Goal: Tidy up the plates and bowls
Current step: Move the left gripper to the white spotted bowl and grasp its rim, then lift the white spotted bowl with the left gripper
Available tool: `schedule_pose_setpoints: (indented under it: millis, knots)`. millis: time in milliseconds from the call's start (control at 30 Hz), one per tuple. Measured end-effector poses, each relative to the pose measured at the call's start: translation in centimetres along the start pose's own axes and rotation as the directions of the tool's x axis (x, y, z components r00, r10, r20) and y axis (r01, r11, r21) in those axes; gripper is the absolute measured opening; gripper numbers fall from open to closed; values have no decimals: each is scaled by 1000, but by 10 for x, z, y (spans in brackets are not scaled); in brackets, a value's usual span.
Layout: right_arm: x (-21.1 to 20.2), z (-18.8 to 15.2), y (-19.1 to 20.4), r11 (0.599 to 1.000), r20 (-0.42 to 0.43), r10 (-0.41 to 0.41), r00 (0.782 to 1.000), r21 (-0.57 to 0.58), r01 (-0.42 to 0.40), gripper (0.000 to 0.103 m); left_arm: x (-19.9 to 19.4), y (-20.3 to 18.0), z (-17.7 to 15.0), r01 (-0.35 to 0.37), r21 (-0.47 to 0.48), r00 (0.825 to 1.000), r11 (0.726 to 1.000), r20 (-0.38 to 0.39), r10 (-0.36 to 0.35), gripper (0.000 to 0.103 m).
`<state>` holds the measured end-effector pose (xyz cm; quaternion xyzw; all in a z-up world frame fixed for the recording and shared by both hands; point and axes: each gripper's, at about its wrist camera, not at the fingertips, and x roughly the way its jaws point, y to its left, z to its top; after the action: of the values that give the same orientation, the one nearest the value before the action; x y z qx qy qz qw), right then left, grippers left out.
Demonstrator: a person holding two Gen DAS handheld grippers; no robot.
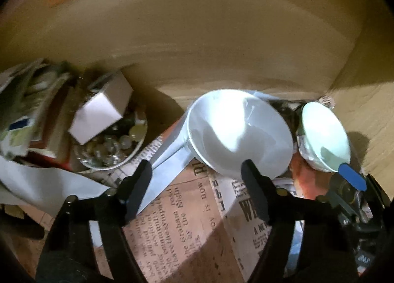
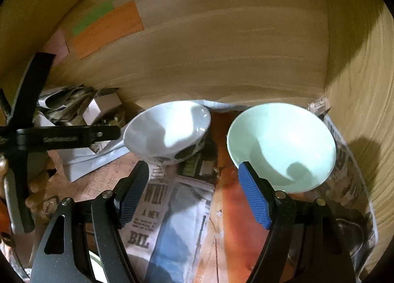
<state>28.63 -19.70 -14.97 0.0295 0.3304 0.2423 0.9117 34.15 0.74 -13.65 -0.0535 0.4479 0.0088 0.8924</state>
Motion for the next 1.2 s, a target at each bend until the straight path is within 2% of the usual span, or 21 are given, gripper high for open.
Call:
schedule_pose_setpoints:
  millis: [67, 300, 400, 633, 900, 1200]
  knots:
    - [3, -1, -2, 1000, -13, 0, 1000, 1, 0, 73, 13, -4, 3, 16, 14, 999, 1000, -43, -15, 53]
    - [9, -2, -7, 1000, -29, -8, 1000, 12, 8, 73, 36, -6, 6, 39, -9, 995, 999, -95, -39, 42]
    - [9, -2, -8, 1000, -27, -17, 1000, 8, 17, 73, 43, -9, 7, 52, -1, 993, 999, -104, -52, 31]
    - [11, -2, -10, 999, -28, -35, 999, 10, 35, 73, 55, -22, 5, 11, 89, 995, 996, -98, -2, 22]
    - [15, -3, -9, 999, -41, -35, 999, 0, 35, 73, 44, -25, -17, 39, 165, 992, 985, -128, -17, 22]
    - [20, -7, -5, 1000, -69, -18, 997, -11, 17, 73, 20, -39, -57, 71, 301, 987, 951, -157, -24, 22]
